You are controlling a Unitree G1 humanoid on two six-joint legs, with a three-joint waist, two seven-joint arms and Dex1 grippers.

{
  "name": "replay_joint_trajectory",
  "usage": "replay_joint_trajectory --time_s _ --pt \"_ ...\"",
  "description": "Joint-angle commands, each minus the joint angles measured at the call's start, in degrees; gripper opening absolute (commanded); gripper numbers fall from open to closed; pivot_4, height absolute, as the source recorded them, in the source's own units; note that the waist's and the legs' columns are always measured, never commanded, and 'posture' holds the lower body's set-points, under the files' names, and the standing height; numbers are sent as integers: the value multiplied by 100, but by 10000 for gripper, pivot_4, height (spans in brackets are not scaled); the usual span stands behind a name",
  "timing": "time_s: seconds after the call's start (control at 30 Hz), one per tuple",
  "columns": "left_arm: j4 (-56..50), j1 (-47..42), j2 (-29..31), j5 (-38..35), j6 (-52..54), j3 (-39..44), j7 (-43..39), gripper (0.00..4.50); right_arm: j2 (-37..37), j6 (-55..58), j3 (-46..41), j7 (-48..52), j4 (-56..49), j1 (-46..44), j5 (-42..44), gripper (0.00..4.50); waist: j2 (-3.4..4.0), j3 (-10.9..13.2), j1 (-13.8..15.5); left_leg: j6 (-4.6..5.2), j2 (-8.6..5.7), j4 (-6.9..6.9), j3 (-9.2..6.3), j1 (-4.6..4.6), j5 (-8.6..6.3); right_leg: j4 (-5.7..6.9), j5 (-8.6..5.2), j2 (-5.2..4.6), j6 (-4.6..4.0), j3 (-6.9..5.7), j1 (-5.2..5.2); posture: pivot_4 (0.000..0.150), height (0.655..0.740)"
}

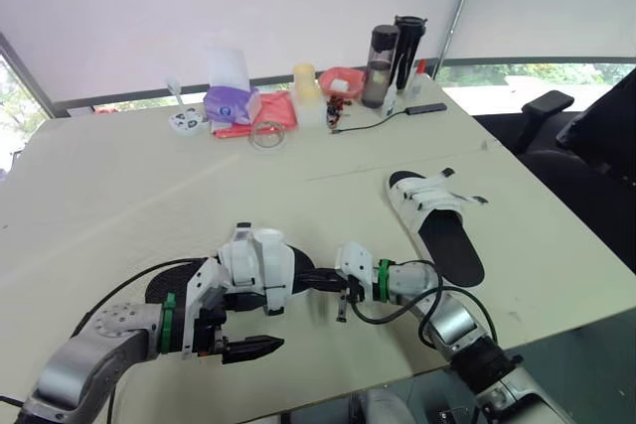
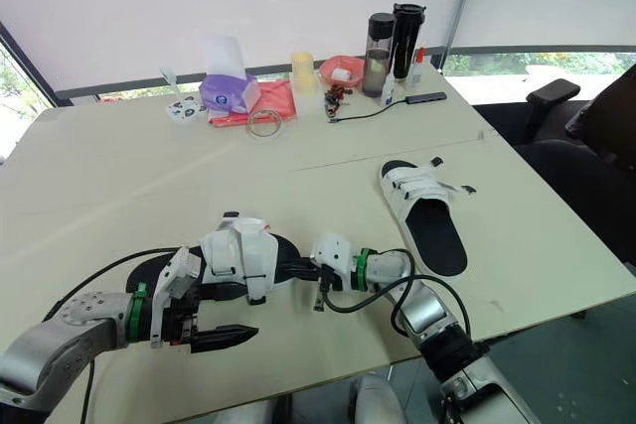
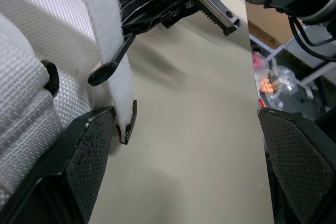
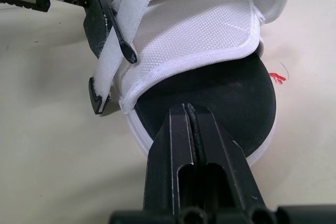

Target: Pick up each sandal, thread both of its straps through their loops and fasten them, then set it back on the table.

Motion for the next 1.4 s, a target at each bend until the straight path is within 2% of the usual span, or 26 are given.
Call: replay_joint_trajectory --time_s 0.03,0.13,0.2,0.27,0.47,0.73,1.07,1.4 --pt "305 -159 -110 202 -98 -33 231 44745 -202 411 208 -86 735 308 -521 0 0 0 1 0 0 0 0 0 0 0 0 0 0 0 0 1500 7400" --pt "461 -283 -245 237 -92 -161 266 44745 -194 409 216 -101 736 307 -526 0 3 -1 4 -1 0 -1 0 -1 -1 0 0 0 0 -1 0 1500 7400" --pt "533 -333 -298 272 -86 -208 281 39588 -193 410 212 -106 731 310 -529 0 4 -2 2 -1 0 0 0 -2 -1 -3 0 -1 1 -1 1 1500 7400" --pt "569 -344 -328 287 -93 -235 279 31240 -194 414 209 -113 726 313 -530 0 2 -2 -6 -1 0 0 0 -2 -1 -4 -1 -1 1 -2 1 1500 7400" --pt "554 -287 -371 279 -40 -274 361 582 -213 435 196 -121 684 355 -533 0 3 -8 4 1 1 -2 -1 1 0 -3 1 -3 1 -5 2 1500 7400" --pt "315 -54 -137 110 114 -219 197 176 -193 434 209 -137 703 339 -529 0 11 -6 -14 -1 1 -4 -1 1 -1 -3 -1 -4 3 -6 0 1500 7400" --pt "-78 608 739 -327 534 -126 -513 176 -154 403 216 -140 778 281 -536 0 11 10 -29 -2 3 -9 -2 -3 -2 -5 -1 -5 2 -5 -16 1500 7400" --pt "-265 531 914 -618 746 -77 -683 176 -142 380 226 -147 848 227 -542 0 13 13 -45 -19 3 -12 -2 -5 -12 -16 -2 -5 4 -5 -22 1500 7400"
